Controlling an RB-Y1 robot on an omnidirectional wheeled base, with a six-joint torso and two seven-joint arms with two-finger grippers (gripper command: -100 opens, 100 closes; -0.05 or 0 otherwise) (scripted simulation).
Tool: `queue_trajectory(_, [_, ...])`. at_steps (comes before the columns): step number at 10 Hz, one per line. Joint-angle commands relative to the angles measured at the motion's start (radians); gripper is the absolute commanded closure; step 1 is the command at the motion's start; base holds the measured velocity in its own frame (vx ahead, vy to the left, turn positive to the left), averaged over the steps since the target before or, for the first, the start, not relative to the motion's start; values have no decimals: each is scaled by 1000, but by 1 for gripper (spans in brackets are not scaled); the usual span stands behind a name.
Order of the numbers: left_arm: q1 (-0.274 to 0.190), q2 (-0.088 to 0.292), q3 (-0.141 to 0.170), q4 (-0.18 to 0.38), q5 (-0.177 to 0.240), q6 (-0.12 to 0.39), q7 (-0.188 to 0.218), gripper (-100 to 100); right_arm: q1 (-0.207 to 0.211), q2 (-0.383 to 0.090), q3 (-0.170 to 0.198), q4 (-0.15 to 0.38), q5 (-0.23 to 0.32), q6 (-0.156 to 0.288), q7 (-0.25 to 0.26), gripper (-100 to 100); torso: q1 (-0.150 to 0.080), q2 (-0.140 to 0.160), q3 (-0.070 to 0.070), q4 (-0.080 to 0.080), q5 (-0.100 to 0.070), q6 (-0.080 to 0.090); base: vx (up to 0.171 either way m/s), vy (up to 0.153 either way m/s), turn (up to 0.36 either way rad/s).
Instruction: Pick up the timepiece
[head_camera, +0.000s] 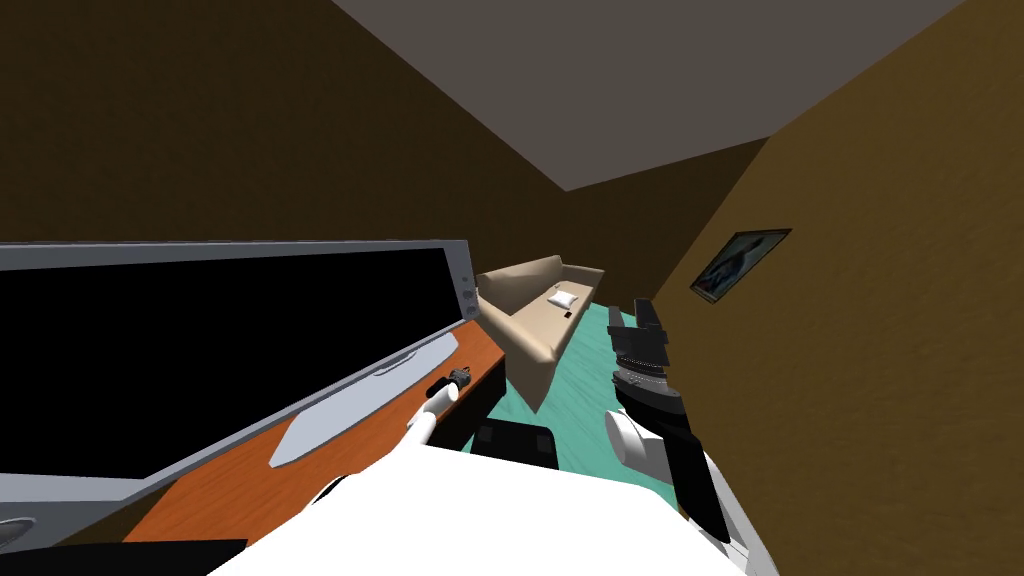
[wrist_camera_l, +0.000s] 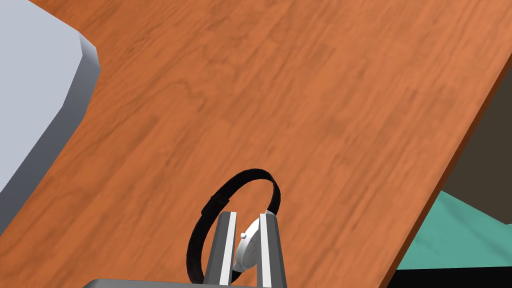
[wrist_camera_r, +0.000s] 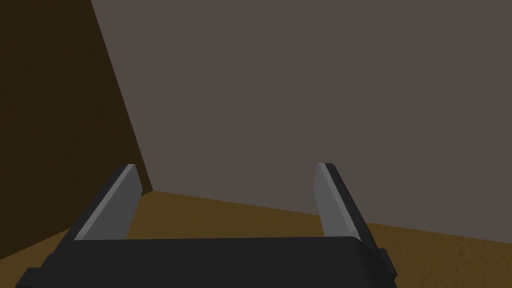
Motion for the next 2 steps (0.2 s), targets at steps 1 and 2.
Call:
queue_trajectory(1, [0,0,0,0,0,0,0,100,0,0,0,0,0,0,0,0,0,0,0,0,0,0,8,-10,17])
queue_trajectory(2, [1,0,0,-3,-1,4,0,0,0,0,0,0,0,0,0,0,1,0,0,0,0,0,0,0,0])
